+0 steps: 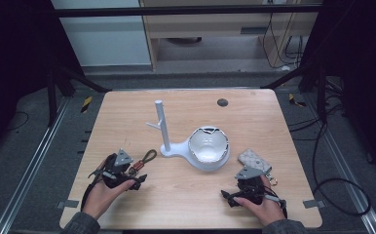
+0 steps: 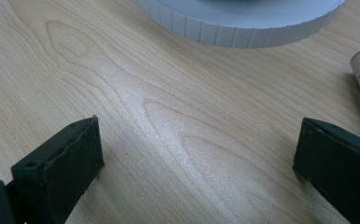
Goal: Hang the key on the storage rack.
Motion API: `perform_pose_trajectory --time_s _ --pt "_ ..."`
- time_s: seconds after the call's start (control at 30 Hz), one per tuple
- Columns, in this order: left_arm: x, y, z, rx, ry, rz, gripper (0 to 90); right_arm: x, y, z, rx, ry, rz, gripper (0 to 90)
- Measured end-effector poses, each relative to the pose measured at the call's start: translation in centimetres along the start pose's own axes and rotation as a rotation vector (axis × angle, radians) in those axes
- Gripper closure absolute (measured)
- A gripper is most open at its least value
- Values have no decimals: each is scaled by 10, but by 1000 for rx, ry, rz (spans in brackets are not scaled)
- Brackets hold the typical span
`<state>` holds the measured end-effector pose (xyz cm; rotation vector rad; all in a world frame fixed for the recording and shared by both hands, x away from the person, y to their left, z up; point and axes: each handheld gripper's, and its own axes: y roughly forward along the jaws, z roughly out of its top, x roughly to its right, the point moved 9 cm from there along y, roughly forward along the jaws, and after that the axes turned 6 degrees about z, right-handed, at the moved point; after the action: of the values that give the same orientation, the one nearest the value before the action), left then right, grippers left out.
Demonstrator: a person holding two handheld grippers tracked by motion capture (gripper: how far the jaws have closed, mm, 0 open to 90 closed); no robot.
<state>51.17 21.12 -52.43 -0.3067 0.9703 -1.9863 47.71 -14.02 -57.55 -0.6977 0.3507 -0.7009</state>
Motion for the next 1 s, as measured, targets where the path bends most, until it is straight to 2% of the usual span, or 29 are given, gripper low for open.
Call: perform_pose_trajectory --time_s 0.1,0.17,0.27,0.33,0.47,0.5,0.53,0.57,0.6,0.67,0.77,0.87,1.0 --pt "-10 1 -3 -31 -1 20 74 0 0 0 0 0 0 13" --pt "-14 1 -4 -41 -6 19 71 0 0 0 0 0 0 13" --pt "-22 1 -3 -49 -40 20 58 0 0 0 -1 1 0 13" --pt "-26 1 -3 -70 -40 30 62 0 0 0 -1 1 0 12" --pt "-28 -2 3 -103 -9 26 88 0 0 0 0 1 -1 12" --pt "-29 -4 8 -127 4 16 134 0 0 0 0 2 -1 12" --pt "-29 -4 8 -127 4 16 137 0 0 0 0 2 -1 12" --pt "-31 -4 10 -157 18 13 150 0 0 0 0 2 -1 13" --pt "-31 -4 10 -157 18 13 168 0 0 0 0 2 -1 13" --pt "-33 -3 11 -200 28 4 176 0 0 0 0 2 -1 12" --pt "-35 0 14 -249 49 4 247 0 0 0 2 1 1 12" --pt "-35 1 14 -269 57 -3 280 0 0 -1 2 1 2 12" --pt "-32 6 11 -321 83 -25 357 0 -1 -1 1 -2 3 12"
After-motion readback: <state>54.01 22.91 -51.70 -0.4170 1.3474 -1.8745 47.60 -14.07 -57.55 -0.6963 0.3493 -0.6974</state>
